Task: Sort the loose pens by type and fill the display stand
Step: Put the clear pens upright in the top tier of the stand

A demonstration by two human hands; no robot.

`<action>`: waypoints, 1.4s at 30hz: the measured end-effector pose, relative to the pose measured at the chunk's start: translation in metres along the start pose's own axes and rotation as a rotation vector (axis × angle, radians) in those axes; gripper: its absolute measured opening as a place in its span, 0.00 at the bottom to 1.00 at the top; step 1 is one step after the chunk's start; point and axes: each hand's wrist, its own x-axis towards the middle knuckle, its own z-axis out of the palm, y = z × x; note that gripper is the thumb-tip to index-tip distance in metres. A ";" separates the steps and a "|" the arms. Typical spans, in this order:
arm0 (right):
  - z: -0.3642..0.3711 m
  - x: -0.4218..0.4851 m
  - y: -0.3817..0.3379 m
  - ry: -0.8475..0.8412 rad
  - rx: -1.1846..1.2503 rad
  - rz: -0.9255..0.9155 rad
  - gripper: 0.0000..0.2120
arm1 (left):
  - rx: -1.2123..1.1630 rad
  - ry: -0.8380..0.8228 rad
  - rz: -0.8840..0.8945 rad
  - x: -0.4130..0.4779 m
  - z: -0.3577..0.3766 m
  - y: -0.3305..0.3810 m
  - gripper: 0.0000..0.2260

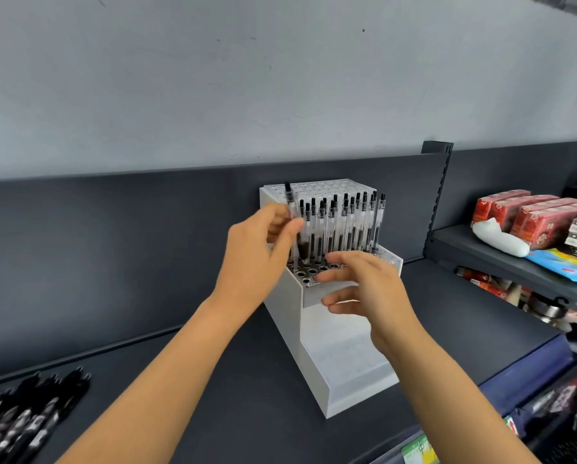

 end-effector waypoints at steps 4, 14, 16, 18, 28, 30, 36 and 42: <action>-0.007 0.000 0.003 0.052 -0.055 0.009 0.07 | 0.120 -0.026 -0.094 0.009 0.000 -0.016 0.07; -0.020 -0.004 0.009 0.043 -0.096 0.022 0.07 | 0.310 -0.420 -0.103 0.016 0.001 -0.020 0.08; -0.020 -0.004 0.009 0.036 -0.094 0.031 0.08 | 0.359 -0.443 -0.097 0.011 0.003 -0.021 0.08; -0.019 -0.005 0.010 0.023 -0.094 0.033 0.08 | 0.389 -0.409 -0.092 0.005 0.007 -0.020 0.07; -0.020 -0.007 0.008 -0.003 -0.098 0.045 0.07 | 0.348 -0.171 -0.179 -0.003 0.026 -0.019 0.09; -0.022 -0.008 0.009 0.004 -0.093 0.031 0.06 | 0.287 -0.113 -0.222 -0.004 0.027 -0.018 0.07; -0.024 -0.015 0.016 0.253 -0.848 -0.458 0.12 | 0.254 -0.053 -0.263 -0.003 0.026 -0.018 0.07; -0.028 -0.005 0.023 0.047 -1.300 -0.524 0.29 | 0.621 -0.174 -0.252 0.009 0.025 -0.008 0.14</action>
